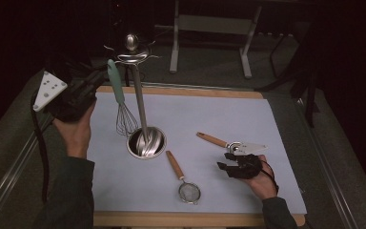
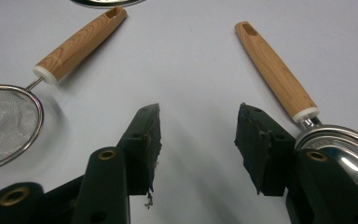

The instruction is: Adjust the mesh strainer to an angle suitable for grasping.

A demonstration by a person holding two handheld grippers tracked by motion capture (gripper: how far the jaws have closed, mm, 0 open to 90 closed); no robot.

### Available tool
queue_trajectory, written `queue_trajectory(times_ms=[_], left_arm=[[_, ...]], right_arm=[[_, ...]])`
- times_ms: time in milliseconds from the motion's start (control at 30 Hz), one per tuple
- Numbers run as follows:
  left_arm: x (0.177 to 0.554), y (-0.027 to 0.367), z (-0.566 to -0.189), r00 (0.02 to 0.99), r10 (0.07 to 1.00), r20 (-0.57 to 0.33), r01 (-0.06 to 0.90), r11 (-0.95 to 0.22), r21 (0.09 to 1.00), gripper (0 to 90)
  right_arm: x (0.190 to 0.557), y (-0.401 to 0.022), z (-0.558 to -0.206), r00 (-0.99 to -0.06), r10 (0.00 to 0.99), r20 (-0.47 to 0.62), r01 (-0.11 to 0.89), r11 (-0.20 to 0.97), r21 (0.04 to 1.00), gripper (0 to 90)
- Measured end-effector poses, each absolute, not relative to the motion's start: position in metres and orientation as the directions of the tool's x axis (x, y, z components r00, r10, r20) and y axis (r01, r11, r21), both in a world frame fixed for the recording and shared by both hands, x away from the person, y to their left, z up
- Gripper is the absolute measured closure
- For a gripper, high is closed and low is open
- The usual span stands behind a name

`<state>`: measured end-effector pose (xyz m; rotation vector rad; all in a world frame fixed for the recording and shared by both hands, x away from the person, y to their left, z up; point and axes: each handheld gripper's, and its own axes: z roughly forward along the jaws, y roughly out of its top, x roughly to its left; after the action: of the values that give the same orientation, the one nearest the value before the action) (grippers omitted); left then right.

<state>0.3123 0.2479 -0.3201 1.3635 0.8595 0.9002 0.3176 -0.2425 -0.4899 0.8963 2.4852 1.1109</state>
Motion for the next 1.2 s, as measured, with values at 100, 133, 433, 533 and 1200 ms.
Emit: queue_trajectory(times_ms=[100,133,433,533,1200], left_arm=[[0.312,0.255,-0.335,0.410,0.912,-0.014,0.005,0.014,1.000,79.0],[0.312,0.255,-0.335,0.410,0.912,-0.014,0.005,0.014,1.000,78.2],[0.302,0.272,-0.385,0.395,0.915,-0.081,0.084,0.052,0.995,73.8],[0.298,0.274,-0.405,0.389,0.916,-0.099,0.125,0.054,0.991,72.8],[0.274,0.270,-0.502,0.386,0.911,-0.143,0.315,0.015,0.949,68.6]], right_arm=[[0.316,-0.240,-0.488,-0.773,0.634,0.004,0.424,0.513,0.747,49.3],[0.316,-0.240,-0.488,-0.773,0.634,0.004,0.424,0.513,0.747,49.3],[0.317,-0.234,-0.490,-0.773,0.634,0.010,0.431,0.514,0.742,49.0],[0.316,-0.233,-0.489,-0.774,0.633,0.014,0.435,0.517,0.737,48.8],[0.316,-0.201,-0.497,-0.822,0.568,0.025,0.427,0.588,0.687,48.6]])
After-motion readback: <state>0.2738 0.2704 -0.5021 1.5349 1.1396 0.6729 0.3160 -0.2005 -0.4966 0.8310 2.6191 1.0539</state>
